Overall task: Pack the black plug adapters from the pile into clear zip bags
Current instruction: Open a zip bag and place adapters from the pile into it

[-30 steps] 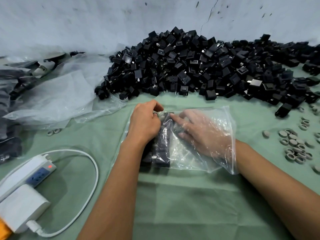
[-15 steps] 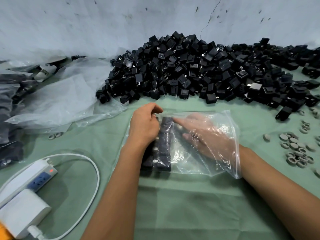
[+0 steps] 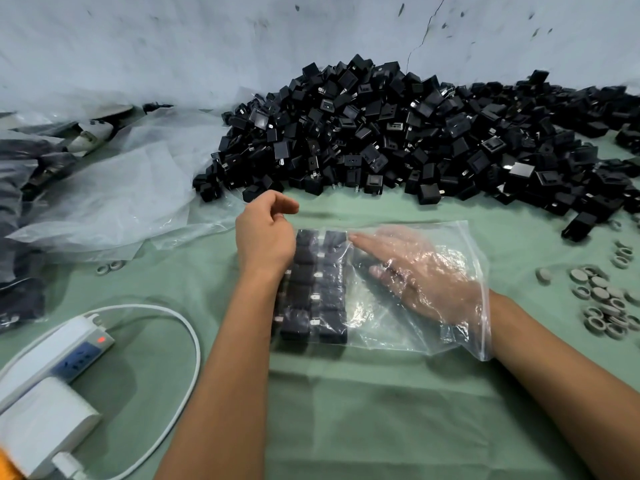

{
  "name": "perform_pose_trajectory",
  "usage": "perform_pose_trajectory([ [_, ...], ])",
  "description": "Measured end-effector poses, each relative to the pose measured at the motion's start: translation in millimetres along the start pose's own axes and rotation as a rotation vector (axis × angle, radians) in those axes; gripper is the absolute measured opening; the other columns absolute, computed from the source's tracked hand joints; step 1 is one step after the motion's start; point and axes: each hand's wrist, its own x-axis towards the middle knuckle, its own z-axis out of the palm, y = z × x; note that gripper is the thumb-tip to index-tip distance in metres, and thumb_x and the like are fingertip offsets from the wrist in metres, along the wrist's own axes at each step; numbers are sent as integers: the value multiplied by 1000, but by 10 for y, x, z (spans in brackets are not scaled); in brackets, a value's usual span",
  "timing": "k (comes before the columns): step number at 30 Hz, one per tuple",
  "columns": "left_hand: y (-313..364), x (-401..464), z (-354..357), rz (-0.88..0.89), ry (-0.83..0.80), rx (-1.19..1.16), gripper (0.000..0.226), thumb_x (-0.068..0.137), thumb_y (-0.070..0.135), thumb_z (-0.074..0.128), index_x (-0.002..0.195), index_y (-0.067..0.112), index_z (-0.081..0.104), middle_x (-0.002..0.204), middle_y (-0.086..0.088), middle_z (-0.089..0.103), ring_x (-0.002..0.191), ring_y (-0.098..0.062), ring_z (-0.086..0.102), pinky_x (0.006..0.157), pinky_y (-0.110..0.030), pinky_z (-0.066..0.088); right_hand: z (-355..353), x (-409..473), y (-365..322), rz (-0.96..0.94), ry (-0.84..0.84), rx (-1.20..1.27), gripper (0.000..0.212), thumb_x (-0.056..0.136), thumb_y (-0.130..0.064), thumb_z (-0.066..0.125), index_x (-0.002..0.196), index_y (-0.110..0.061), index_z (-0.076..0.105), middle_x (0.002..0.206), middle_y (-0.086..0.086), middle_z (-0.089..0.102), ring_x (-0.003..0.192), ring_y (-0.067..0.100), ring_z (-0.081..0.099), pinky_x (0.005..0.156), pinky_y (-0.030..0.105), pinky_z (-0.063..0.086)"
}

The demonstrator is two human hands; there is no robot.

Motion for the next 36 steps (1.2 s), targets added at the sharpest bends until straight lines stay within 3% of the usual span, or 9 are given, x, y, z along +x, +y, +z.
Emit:
perform_pose_trajectory([
  [5,148,-131,69,241,-192,205,28,105,12,48,116,23,72,119,6,70,107,-7,57,91,-19,43,-11,29,-31,-3,-35,-10,50,100,-11,63,148,-19,54,143,3,59,134,24,52,112,45,38],
  [7,208,-206,141,327,-298,311,32,109,23,44,132,22,65,134,3,65,128,-14,51,109,-33,41,-32,34,-56,19,-35,15,48,101,-11,61,148,-18,54,142,4,59,133,24,52,111,44,38],
  [10,260,-320,236,360,-470,480,51,110,45,29,154,24,43,162,4,40,156,-20,19,128,-46,13,-47,10,-39,-1,11,61,39,96,-1,64,135,-4,66,127,15,68,119,33,61,102,48,46],
  [14,213,-406,329,387,-589,681,73,103,63,7,163,24,14,171,5,10,159,-19,-2,129,-42,-4,-19,-50,20,21,66,55,31,88,10,70,117,1,73,116,20,71,110,37,65,96,55,52],
  [19,155,-417,367,406,-580,748,80,98,70,0,164,26,4,172,5,3,159,-19,-6,129,-44,-4,-136,-84,68,-104,-5,212,31,105,-6,55,121,-29,68,136,-15,60,127,0,57,114,29,44],
  [24,126,-403,384,412,-566,725,83,97,74,3,165,27,6,172,5,4,159,-19,-5,128,-42,-4,-415,-305,300,90,-65,307,29,102,-22,63,130,-18,71,142,-4,63,127,-2,59,104,14,47],
  [28,106,-392,400,422,-564,726,84,94,77,3,164,31,9,172,4,6,159,-20,-3,128,-43,-3,-631,-488,577,451,-54,421,40,94,7,63,94,-27,84,107,-13,79,102,2,72,93,25,56],
  [31,118,-405,399,429,-566,746,81,94,79,6,163,38,13,172,3,8,159,-23,-1,128,-45,-2,-770,-463,645,687,164,240,47,85,12,54,66,-23,78,73,-4,77,72,13,73,74,31,59],
  [36,132,-413,387,434,-552,755,79,95,78,8,163,38,14,172,2,9,159,-23,-1,127,-46,-2,-804,5,342,562,377,95,33,83,4,55,74,-20,75,75,-3,75,68,18,73,72,36,61],
])
